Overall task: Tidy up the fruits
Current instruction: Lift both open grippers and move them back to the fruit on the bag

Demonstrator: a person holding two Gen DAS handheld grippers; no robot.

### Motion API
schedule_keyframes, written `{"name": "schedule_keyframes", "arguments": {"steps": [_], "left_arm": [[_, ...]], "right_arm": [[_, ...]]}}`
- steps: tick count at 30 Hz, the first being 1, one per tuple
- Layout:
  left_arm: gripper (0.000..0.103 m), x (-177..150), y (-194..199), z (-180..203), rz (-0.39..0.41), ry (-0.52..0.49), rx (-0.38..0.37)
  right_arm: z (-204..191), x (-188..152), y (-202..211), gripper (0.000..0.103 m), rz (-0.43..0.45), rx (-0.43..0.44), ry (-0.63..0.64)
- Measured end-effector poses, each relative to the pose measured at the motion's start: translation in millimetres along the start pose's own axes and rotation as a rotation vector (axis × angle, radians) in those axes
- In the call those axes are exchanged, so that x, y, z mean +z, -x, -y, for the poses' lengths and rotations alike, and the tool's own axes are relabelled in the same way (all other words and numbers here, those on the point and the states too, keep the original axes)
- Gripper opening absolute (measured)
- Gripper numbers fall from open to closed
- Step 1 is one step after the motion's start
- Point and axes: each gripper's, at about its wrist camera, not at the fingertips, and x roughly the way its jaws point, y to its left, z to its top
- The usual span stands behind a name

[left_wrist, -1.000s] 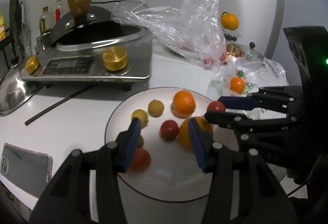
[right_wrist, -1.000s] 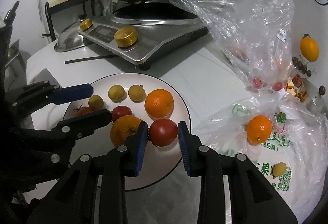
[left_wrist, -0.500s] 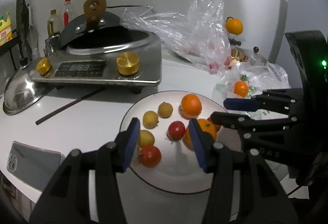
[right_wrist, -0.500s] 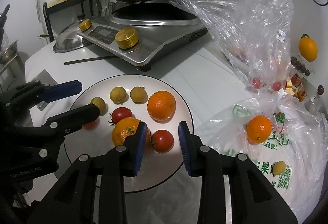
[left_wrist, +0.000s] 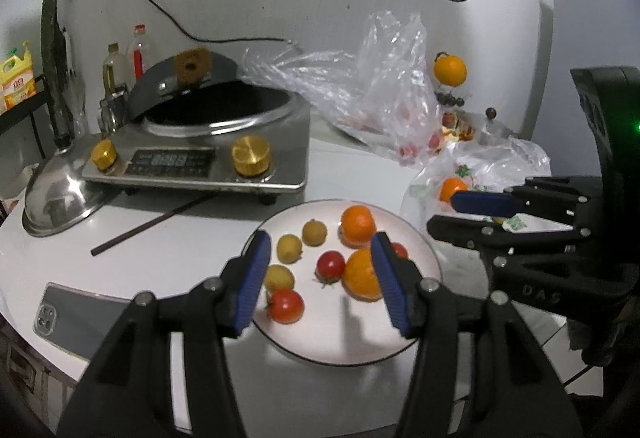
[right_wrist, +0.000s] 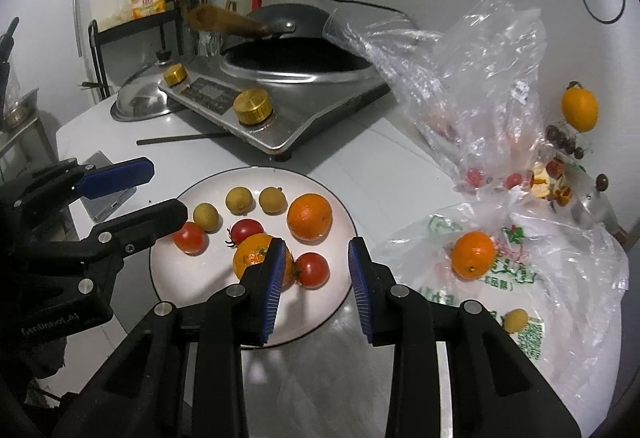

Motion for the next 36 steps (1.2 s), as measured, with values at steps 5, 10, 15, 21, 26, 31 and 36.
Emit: {"name": "schedule_keyframes", "arguments": {"steps": [5,10,15,21,26,31,36], "left_arm": [[0.072,5,18,8,0.044,-0.001,-0.002],[0.072,9,37,19,0.08,-0.02,0.006],[0.072,14,54,31,0.113,-0.04,0.008],[0.072,19,73,48,0.151,-0.062,0.004],[0.072,23,85,62,0.176,-0.07,0.0],[0.072,28,93,76,0.193,-0.086,-0.006],[0.072,35,99,93,0.217,-0.094,-0.009]], "right_arm": [[2,0,22,0.035,0.039,-0.012,-0.001],[5,0,46,0.038,0.081,-0.027,-0.004],[8,-2,71,0.04,0.124,-0.039,-0.007],[13,-6,99,0.04,0.171,-0.056,-0.013],[19,-10,121,0.04,0.203,-0.074,-0.018],[29,-14,140,0.04,0.235,-0.087,-0.027],[43,-19,157,0.041,0.261,-0.095,-0.041]]}}
